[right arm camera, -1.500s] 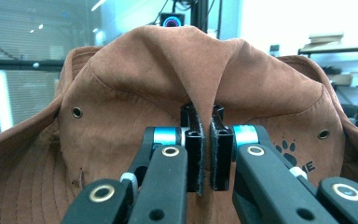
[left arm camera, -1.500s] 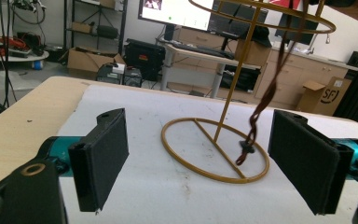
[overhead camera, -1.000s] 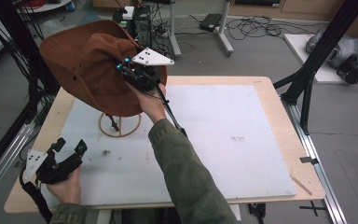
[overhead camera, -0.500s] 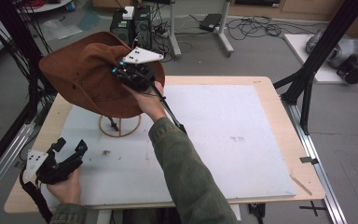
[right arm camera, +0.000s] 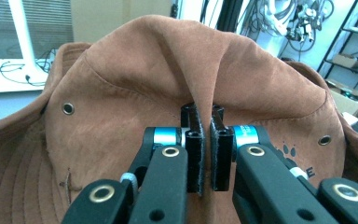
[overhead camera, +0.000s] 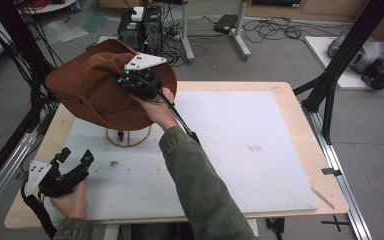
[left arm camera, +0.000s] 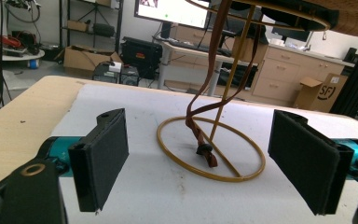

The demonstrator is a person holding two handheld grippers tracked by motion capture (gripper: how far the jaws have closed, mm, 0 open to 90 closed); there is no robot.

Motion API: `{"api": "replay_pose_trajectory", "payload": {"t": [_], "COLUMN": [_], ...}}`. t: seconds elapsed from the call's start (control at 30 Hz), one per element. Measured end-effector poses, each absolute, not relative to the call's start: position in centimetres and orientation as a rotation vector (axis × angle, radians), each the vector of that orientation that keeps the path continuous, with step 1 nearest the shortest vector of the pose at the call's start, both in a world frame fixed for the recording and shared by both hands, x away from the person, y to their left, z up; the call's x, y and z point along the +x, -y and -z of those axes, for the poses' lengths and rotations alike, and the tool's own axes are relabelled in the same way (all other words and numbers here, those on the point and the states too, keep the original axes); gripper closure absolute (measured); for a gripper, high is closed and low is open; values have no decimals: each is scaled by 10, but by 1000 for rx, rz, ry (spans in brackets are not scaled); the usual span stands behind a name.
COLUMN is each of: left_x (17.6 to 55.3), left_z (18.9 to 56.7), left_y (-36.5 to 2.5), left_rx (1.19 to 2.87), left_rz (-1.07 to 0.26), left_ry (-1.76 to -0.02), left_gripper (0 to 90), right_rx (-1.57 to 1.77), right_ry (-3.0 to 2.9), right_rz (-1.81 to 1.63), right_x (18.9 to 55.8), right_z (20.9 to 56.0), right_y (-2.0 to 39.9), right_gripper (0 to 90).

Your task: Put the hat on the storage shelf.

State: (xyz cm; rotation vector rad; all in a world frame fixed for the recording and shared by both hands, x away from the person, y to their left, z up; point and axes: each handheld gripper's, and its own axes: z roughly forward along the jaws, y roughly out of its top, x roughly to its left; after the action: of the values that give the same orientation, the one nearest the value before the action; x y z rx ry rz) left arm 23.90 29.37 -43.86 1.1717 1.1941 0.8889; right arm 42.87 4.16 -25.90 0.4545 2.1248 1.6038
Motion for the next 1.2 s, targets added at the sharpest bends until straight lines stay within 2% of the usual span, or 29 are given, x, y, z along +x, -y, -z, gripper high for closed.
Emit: {"api": "replay_pose_trajectory", "payload": {"t": [0.23, 0.37, 0.5, 0.6, 0.67, 0.7, 0.73, 0.77, 0.8, 0.83, 0.87, 0.93, 1.03, 1.2], "left_x": [239, 239, 239, 239, 239, 239, 239, 239, 239, 239, 239, 240, 240, 240], "left_z": [439, 439, 439, 439, 438, 439, 439, 439, 439, 439, 439, 439, 440, 440], "left_y": [-294, -294, -295, -295, -294, -294, -294, -294, -294, -294, -294, -295, -295, -295], "left_rx": [1172, 1170, 1170, 1168, 1168, 1167, 1168, 1167, 1169, 1169, 1166, 1170, 1176, 1176], "left_rz": [-889, -888, -890, -892, -891, -892, -891, -890, -890, -890, -890, -890, -891, -895], "left_ry": [-1194, -1194, -1197, -1197, -1197, -1197, -1196, -1195, -1195, -1195, -1195, -1196, -1193, -1196], "left_gripper": [202, 202, 202, 206, 206, 206, 206, 206, 206, 206, 205, 205, 205, 204], "right_rx": [439, 431, 418, 407, 423, 423, 459, 459, 490, 490, 506, 516, 559, 579], "right_ry": [-2118, -2104, -2095, -2087, -2086, -2086, -2061, -2061, -2040, -2040, -2015, -2003, -1950, -1907], "right_rz": [-1585, -1595, -1621, -1637, -1642, -1642, -1644, -1644, -1664, -1664, -1669, -1675, -1697, -1743], "right_x": [428, 427, 427, 426, 426, 426, 426, 426, 426, 426, 426, 425, 422, 419], "right_z": [257, 256, 254, 252, 251, 251, 250, 250, 249, 249, 248, 248, 244, 237], "right_y": [-42, -42, -39, -37, -35, -35, -34, -34, -32, -32, -30, -29, -24, -13], "right_gripper": [869, 839, 767, 700, 610, 610, 493, 493, 420, 420, 366, 338, 206, 196]}}
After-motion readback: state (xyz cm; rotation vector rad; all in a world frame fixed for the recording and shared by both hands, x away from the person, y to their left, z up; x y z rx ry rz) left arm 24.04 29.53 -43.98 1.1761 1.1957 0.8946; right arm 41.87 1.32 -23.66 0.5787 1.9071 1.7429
